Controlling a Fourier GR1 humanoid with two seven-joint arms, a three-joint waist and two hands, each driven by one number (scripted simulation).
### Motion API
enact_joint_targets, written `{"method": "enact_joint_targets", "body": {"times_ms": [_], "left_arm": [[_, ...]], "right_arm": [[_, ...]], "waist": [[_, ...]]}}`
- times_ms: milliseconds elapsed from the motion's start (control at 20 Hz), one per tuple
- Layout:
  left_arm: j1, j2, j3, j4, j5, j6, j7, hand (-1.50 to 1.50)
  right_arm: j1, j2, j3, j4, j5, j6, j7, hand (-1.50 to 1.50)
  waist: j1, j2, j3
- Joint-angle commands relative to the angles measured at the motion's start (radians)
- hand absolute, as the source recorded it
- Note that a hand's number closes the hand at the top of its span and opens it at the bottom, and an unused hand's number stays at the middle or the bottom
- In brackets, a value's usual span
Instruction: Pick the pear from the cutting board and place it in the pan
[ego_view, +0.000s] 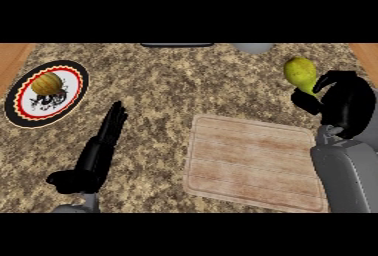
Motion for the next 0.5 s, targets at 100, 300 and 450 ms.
{"method": "enact_joint_targets", "body": {"times_ms": [100, 300, 450], "left_arm": [[-0.02, -0.026, -0.007, -0.015, -0.011, 0.011, 0.022, 0.0], [0.002, -0.03, -0.02, 0.001, -0.012, -0.001, 0.006, 0.0], [-0.015, -0.027, -0.026, -0.015, -0.028, 0.002, 0.03, 0.0]], "right_arm": [[0.108, -0.09, -0.129, 0.056, -0.055, -0.123, -0.147, 1.5], [0.088, -0.183, -0.203, 0.221, -0.025, -0.22, -0.247, 1.5], [0.083, -0.186, -0.241, 0.34, -0.012, -0.359, -0.321, 1.5]], "waist": [[0.008, 0.003, 0.001], [0.016, 0.006, 0.001], [0.018, 0.006, 0.001]]}}
